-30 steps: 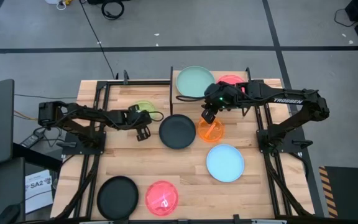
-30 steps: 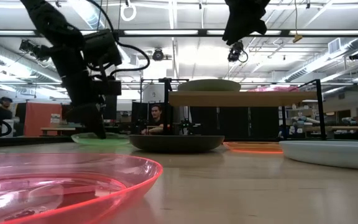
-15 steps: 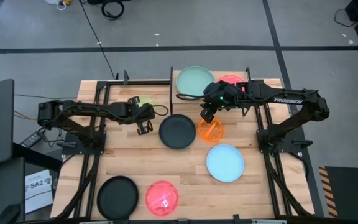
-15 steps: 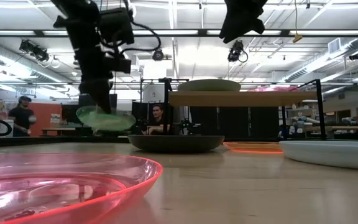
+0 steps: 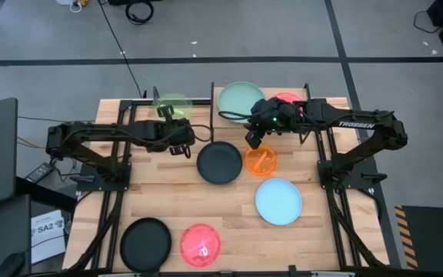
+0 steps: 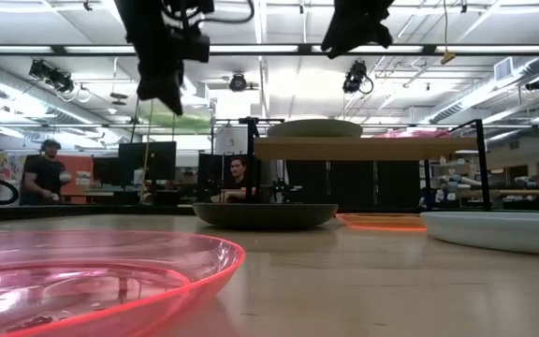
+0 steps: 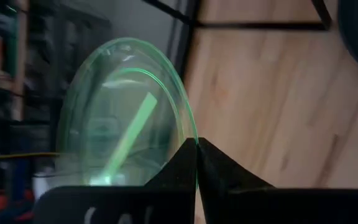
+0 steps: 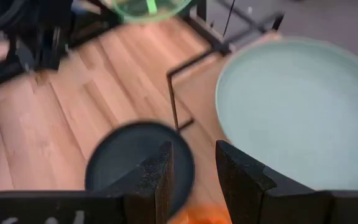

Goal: Place and stack plates onto a shelf
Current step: Stack the green plate on top of the pink plate on the shelf

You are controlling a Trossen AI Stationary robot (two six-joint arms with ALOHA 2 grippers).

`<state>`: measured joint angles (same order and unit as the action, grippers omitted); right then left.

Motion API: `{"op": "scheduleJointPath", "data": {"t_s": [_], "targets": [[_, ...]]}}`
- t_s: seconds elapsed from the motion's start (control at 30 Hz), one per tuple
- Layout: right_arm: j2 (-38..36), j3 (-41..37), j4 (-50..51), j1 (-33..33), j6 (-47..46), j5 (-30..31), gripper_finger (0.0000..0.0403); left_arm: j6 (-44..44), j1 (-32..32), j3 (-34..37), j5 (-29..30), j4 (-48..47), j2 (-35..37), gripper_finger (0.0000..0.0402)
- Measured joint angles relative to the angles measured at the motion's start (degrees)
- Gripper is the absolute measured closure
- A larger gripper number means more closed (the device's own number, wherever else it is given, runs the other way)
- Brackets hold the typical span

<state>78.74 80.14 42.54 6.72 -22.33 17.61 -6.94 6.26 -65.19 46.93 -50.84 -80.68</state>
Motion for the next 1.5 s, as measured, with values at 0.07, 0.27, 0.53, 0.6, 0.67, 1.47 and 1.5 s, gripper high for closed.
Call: {"op": "scheduleJointPath", "data": {"t_s": [0.07,0.27,0.53,0.6,0.67,1.47,1.5], "targets": [[0.0,0.0,-2.9,0.6,0.0,0.4,0.0275,-2.1,-1.2,-0.8,2.6,0.1,0.0,0.0393],[0.0,0.0,-11.4,3.5,0.0,0.4,0.0275,-7.7,-4.3,-2.0,10.7,2.3,0.0,0.0393],[0.0,0.0,-20.0,7.7,0.0,-0.9,0.0275,-15.2,-6.2,-2.1,14.4,12.1,0.0,0.0393],[0.0,0.0,-21.7,8.9,0.0,-3.1,0.0275,-17.8,-6.2,-2.1,14.3,15.0,0.0,0.0393],[0.0,0.0,-23.2,9.9,0.0,-5.5,0.0275,-20.1,-6.2,-2.1,14.4,17.8,0.0,0.0393],[1.0,0.1,-28.8,12.8,-5.2,-8.8,0.0275,-45.2,-6.1,-2.1,11.6,43.7,0.0,0.0393],[1.5,0.1,-29.6,12.6,-5.2,-8.9,0.0275,-45.2,-6.1,-2.1,11.4,43.7,0.0,0.0393]]}}
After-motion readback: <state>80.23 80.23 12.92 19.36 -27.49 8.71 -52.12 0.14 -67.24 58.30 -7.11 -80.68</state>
